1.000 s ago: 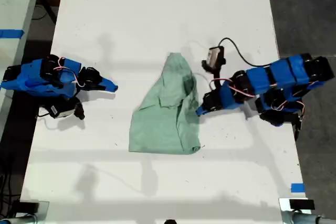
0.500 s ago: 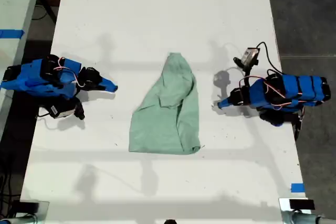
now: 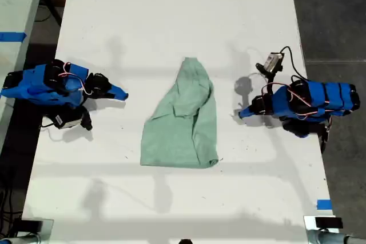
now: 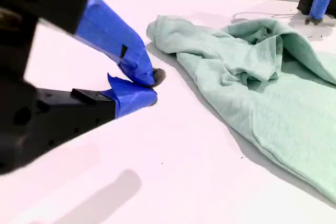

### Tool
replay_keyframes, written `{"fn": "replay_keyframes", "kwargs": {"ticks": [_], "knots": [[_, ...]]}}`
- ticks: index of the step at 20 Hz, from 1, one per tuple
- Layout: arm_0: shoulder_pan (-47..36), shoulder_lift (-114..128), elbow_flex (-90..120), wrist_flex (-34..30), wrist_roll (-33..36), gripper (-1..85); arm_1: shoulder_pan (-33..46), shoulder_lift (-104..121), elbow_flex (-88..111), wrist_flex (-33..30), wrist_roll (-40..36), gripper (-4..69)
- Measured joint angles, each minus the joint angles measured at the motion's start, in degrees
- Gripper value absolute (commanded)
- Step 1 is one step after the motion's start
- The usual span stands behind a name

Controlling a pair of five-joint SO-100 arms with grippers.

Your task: Fold t shirt

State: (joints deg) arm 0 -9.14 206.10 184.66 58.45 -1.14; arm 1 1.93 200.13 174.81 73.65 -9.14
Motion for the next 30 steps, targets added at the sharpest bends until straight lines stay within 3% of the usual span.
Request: {"fn": "replay_keyframes", "kwargs": {"ticks": [3, 5, 14, 30], "knots": [[0.00, 0.00, 0.00, 0.00, 0.00, 0.0, 1.05, -0.09, 0.00, 4.04, 12.57, 1.9], [0.00, 0.00, 0.00, 0.00, 0.00, 0.0, 3.16, -0.09, 0.00, 4.04, 16.00, 1.9], [0.00, 0.00, 0.00, 0.00, 0.00, 0.0, 3.34, 0.09, 0.00, 4.04, 17.58, 2.2], [0.00, 0.00, 0.00, 0.00, 0.00, 0.0, 2.02, 0.09, 0.00, 4.04, 17.67, 9.8]]}}
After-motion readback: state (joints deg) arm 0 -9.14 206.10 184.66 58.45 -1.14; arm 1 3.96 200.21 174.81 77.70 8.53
